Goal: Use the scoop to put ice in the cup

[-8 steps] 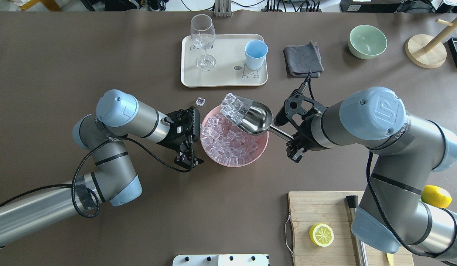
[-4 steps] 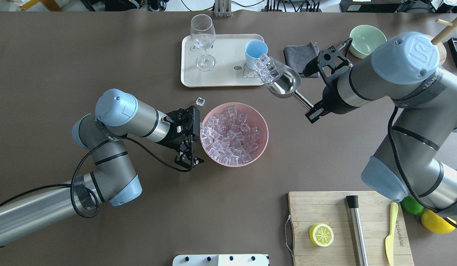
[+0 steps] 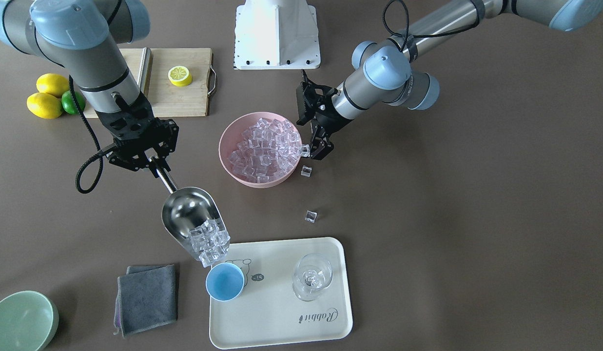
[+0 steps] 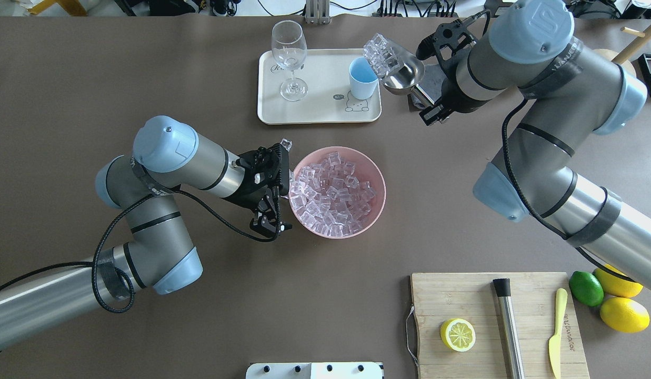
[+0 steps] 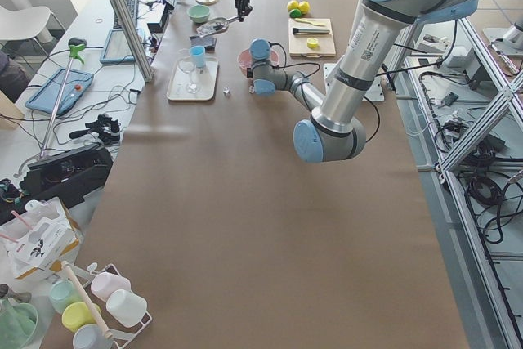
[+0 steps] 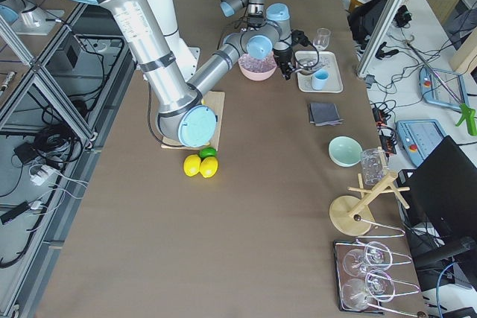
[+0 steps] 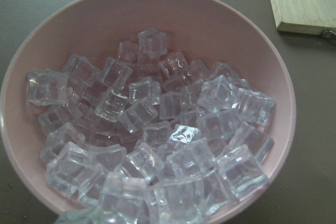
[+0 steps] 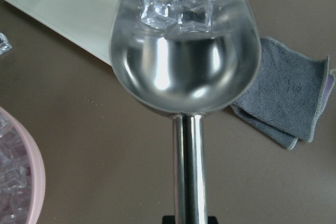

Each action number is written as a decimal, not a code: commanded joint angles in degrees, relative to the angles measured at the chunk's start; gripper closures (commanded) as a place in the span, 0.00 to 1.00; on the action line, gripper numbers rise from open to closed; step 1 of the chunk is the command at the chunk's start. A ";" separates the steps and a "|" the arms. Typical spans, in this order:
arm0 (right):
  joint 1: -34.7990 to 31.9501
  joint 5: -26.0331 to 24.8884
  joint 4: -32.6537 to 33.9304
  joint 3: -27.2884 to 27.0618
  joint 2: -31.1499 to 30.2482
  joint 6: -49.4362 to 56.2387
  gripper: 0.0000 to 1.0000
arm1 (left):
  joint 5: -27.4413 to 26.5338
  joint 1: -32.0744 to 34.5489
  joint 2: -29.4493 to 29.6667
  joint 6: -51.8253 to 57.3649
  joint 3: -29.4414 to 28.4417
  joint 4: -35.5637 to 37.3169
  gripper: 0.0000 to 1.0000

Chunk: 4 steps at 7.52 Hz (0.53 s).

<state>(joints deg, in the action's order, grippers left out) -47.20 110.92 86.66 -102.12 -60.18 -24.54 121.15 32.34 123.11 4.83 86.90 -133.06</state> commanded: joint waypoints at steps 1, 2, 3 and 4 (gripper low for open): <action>-2.45 4.88 3.76 8.58 5.58 3.60 1.00 | 0.14 0.35 -0.23 0.18 0.64 0.61 0.02; -2.89 8.83 7.09 10.52 7.43 6.23 1.00 | 0.31 0.70 -0.24 0.27 0.64 0.61 0.02; -2.81 9.91 7.99 10.62 7.45 6.43 1.00 | 0.49 1.14 -0.24 0.36 0.64 0.61 0.02; -2.81 11.32 10.44 10.62 7.71 8.09 1.00 | 0.58 1.67 -0.32 0.36 1.16 0.96 0.02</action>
<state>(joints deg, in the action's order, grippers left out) -49.85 119.23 93.38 -92.24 -53.32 -18.85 121.51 33.20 122.89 5.12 87.55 -132.44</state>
